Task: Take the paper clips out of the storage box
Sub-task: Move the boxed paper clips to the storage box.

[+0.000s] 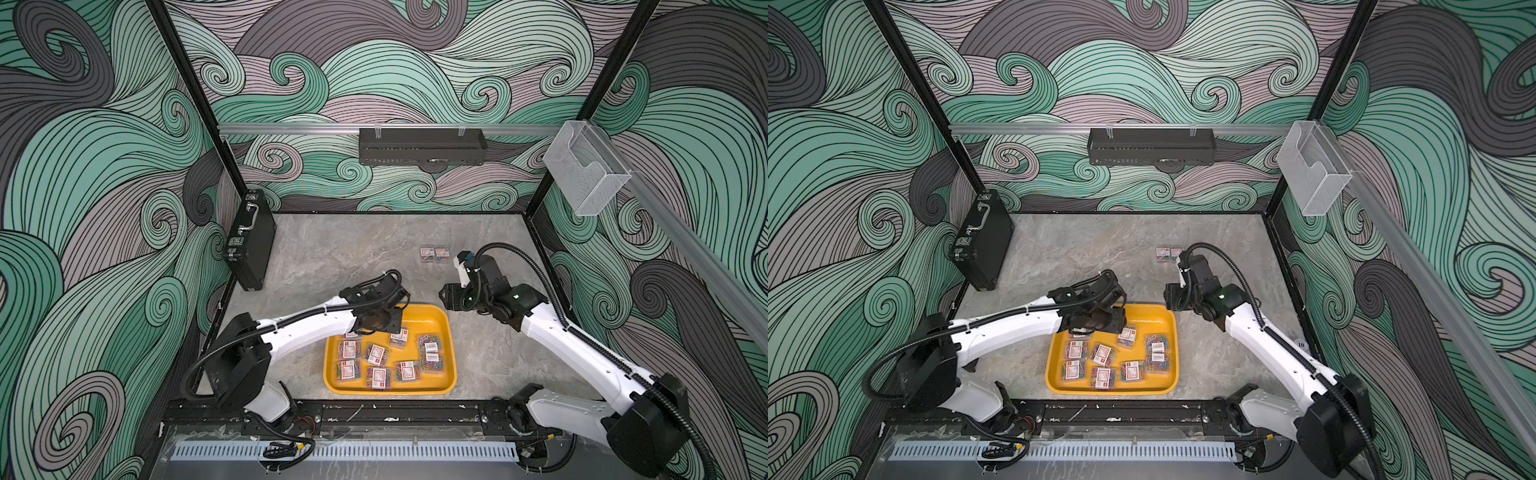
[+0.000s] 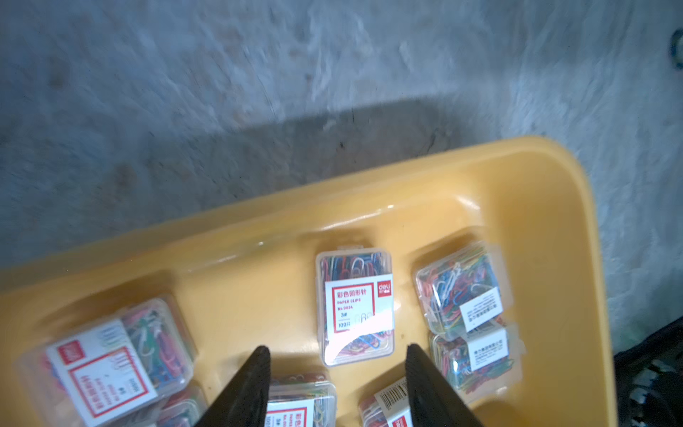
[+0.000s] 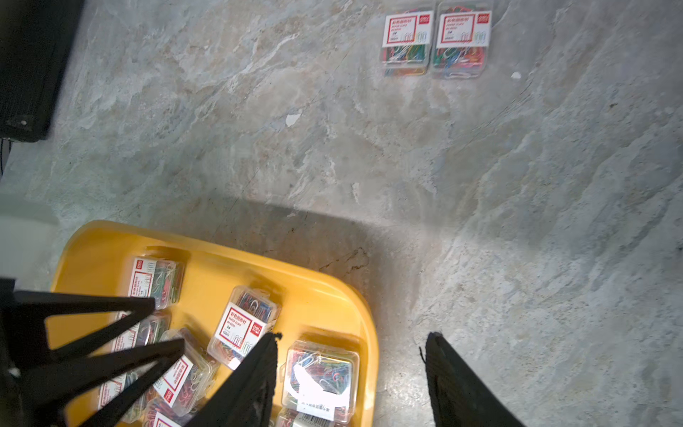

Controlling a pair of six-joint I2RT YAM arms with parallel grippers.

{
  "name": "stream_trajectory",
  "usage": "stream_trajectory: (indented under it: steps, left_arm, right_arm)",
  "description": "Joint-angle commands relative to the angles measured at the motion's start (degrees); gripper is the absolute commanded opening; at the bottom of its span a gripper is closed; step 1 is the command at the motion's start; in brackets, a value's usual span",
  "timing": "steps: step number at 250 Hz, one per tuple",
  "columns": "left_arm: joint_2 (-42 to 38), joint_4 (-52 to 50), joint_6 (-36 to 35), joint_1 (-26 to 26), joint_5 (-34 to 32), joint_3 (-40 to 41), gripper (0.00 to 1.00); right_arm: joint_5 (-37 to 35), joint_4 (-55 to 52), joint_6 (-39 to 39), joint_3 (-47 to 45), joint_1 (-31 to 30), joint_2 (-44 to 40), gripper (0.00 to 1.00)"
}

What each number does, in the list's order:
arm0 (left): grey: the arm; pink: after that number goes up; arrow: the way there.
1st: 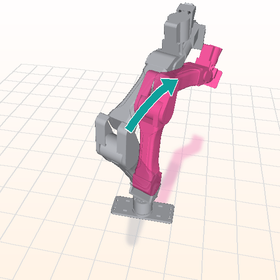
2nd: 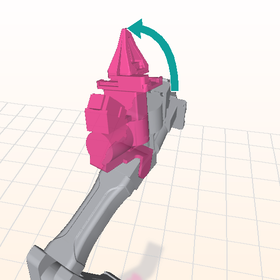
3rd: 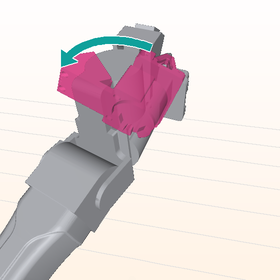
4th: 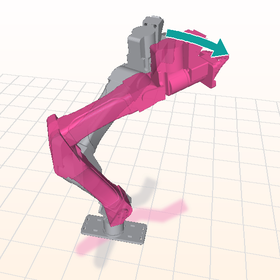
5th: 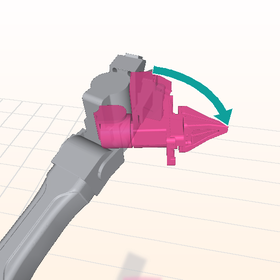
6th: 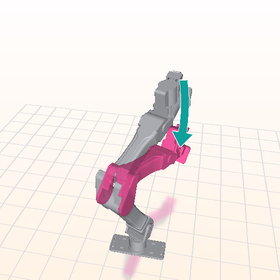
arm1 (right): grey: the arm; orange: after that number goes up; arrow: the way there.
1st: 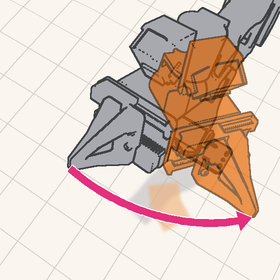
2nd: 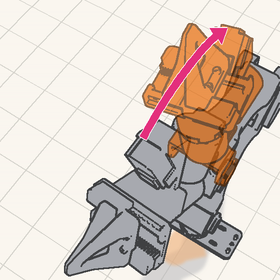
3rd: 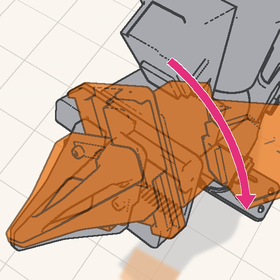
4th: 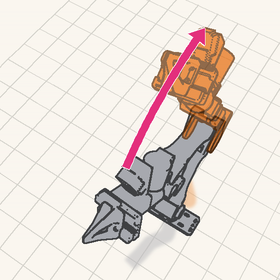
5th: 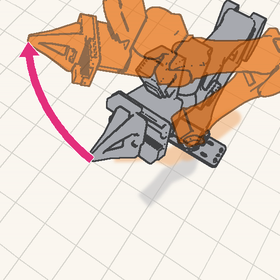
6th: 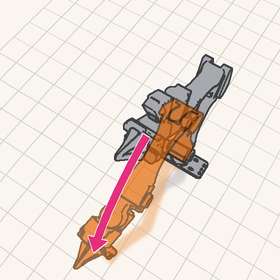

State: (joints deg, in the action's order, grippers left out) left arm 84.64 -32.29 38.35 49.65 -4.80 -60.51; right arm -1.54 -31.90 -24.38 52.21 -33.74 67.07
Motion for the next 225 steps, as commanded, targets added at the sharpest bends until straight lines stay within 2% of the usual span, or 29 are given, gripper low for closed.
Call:
stream_trajectory:
  steps: [1,38,84,169,225]
  left_arm:
    - [-4.37,-1.97,-4.67,-4.90,-3.10,0.13,0.58]
    - [-8.82,-2.14,-7.54,-11.28,-3.61,0.65,0.58]
    - [-12.36,-3.31,-9.75,-14.35,-4.23,1.34,0.59]
    - [-16.71,-3.95,-9.52,-14.98,-5.63,3.96,0.59]
    - [-18.52,-4.91,-9.64,-15.02,-6.41,4.94,0.59]
  right_arm:
    - [-6.03,2.33,-7.79,-2.39,-5.44,-1.59,0.64]
    - [-11.29,8.30,-13.98,-6.94,-12.79,-1.55,0.64]
    - [-14.49,9.61,-16.63,-6.18,-19.73,2.96,0.64]
    - [-13.60,13.09,-21.55,-1.05,-28.02,16.42,0.67]
    - [-12.13,14.47,-25.95,-0.10,-29.19,22.75,0.72]
